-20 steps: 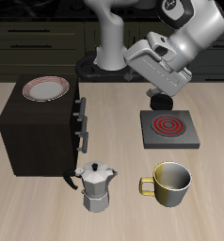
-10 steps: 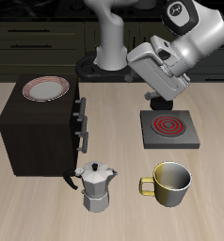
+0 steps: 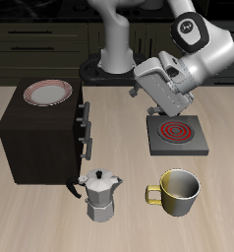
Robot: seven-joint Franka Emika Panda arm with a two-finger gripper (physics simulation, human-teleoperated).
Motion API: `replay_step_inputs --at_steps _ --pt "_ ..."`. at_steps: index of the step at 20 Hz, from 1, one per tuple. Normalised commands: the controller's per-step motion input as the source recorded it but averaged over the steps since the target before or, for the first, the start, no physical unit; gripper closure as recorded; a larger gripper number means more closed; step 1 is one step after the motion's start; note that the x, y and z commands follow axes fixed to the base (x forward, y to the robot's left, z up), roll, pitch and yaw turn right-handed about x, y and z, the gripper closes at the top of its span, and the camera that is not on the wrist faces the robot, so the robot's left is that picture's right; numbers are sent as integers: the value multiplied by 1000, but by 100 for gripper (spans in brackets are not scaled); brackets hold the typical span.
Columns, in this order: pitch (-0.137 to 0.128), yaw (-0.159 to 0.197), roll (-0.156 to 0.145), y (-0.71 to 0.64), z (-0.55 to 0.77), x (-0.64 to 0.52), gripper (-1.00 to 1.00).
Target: Open the middle drawer of the wooden cabinet
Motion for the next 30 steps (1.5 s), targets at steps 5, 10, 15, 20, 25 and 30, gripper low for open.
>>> replay_step_inputs --at_steps 5,10,15,20,25,30 --pt "18 9 -30 -51 -206 62 -100" --pt "11 9 -13 -5 -131 39 -100" --pt "9 6 -29 -32 -142 42 -100" --pt "17 -5 -45 -203 -136 47 -100" --pt "23 1 -43 -230 -155 -46 -100" --pt "35 -25 -53 -321 -107 -40 -100"
